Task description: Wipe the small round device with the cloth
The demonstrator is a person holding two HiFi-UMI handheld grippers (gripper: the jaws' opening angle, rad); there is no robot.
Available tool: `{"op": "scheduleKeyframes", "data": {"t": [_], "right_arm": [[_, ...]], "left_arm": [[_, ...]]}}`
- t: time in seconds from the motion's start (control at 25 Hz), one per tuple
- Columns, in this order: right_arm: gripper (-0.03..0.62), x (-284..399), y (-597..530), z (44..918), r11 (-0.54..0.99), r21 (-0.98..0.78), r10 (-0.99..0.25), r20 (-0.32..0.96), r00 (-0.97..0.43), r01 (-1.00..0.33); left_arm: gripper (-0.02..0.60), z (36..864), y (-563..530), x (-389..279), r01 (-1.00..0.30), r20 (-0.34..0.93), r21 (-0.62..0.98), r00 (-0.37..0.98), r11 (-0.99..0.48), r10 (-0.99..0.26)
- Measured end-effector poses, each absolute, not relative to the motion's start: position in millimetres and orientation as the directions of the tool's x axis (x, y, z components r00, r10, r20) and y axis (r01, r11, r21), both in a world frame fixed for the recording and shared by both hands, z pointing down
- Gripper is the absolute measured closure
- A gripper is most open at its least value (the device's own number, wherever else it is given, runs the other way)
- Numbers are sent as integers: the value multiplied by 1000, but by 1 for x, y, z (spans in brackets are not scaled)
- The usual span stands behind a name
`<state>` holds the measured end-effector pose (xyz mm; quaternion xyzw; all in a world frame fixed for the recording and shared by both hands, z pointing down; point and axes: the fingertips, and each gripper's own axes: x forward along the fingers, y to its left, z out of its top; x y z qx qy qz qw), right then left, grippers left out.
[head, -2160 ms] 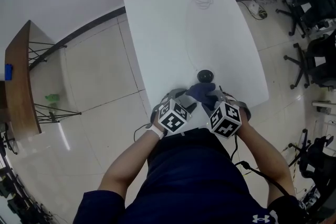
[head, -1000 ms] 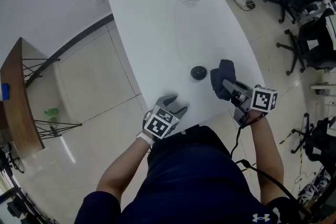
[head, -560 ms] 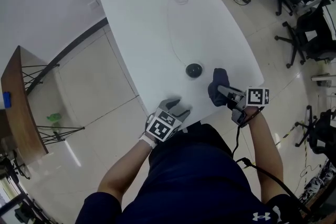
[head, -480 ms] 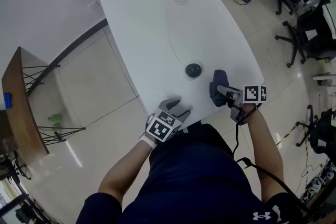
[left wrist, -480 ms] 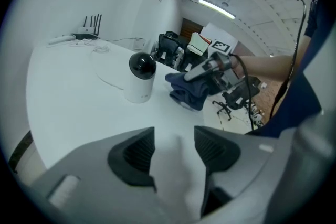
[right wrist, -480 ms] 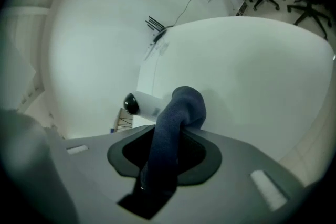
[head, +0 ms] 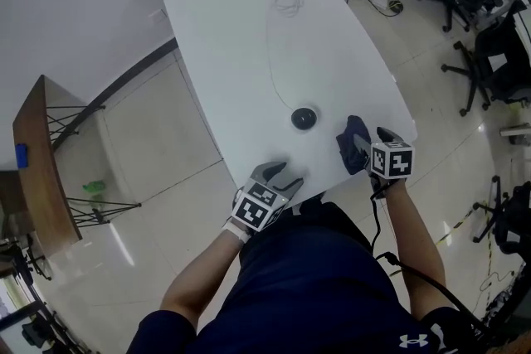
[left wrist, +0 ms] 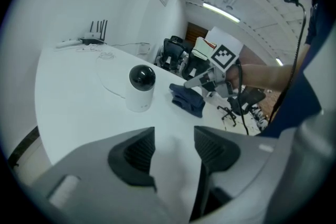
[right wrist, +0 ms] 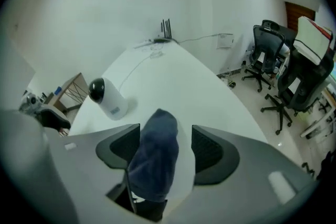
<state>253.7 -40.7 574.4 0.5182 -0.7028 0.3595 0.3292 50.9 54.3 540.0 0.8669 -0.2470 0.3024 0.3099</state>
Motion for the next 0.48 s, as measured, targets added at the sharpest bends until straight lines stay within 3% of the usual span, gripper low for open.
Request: {"op": "scheduleKeyframes", "data": {"t": [0.08,0.24,0.32,0.36,0.4,0.48], "right_arm": [[333,242,-48,538,219,-264,-565,751,-343,-939],[563,211,-49,461,325,-399,-669,543,-507,-857],[582,188,-43,431,398,-440,-680,448,-581,-805],[582,175,-39,420,429,-463,-675,406,-616,-775],[582,162,-33,411,455,-482,-668,371,-645,-748],[582,139,-22,396,501,-486,-662,319,-678,-717]], "left_arm": [[356,528,48,52,-631,659,386,699,-673,-277],[400,481,33,56,-641,570,387,732,-663,-374],[477,454,25,59,-635,513,378,750,-674,-419],[550,442,22,61,-632,485,371,757,-680,-438],[580,431,20,62,-631,457,361,761,-687,-460],[579,411,13,62,-646,407,313,754,-696,-516]]}}
